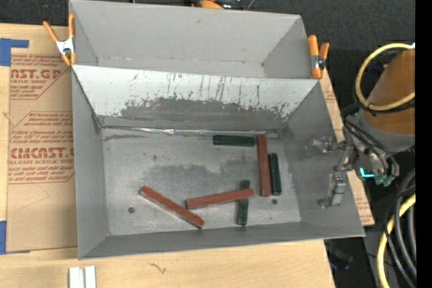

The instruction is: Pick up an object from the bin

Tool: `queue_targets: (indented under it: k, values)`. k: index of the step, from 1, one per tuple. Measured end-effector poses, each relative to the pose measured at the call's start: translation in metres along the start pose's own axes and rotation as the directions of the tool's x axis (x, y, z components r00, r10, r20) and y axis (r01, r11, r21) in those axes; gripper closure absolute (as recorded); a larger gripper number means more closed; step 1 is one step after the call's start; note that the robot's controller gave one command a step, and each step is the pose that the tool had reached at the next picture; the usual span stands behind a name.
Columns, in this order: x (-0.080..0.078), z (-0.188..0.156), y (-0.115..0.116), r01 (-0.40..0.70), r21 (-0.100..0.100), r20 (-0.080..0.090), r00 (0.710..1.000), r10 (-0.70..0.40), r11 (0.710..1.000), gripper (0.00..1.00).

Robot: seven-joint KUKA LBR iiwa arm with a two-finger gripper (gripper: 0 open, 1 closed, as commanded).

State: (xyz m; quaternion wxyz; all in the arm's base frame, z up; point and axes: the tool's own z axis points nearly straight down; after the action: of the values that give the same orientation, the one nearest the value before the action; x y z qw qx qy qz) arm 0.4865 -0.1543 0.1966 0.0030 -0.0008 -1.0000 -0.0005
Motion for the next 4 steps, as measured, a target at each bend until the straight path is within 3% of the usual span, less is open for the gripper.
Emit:
queue_targets:
  k: [1,2,3,4]
  values:
    - [0.001,0.127,0.046,0.176,0.006,0.024,0.984,-0.176,0.984,0.00]
    - [-0.002,0.126,0.125,0.075,-0.001,0.013,0.997,-0.075,0.997,0.00]
    - [-0.047,0.126,0.087,0.035,0.002,0.011,0.999,-0.035,0.999,0.00]
    - [-0.045,0.127,0.089,0.038,0.001,0.007,0.999,-0.038,0.999,1.00]
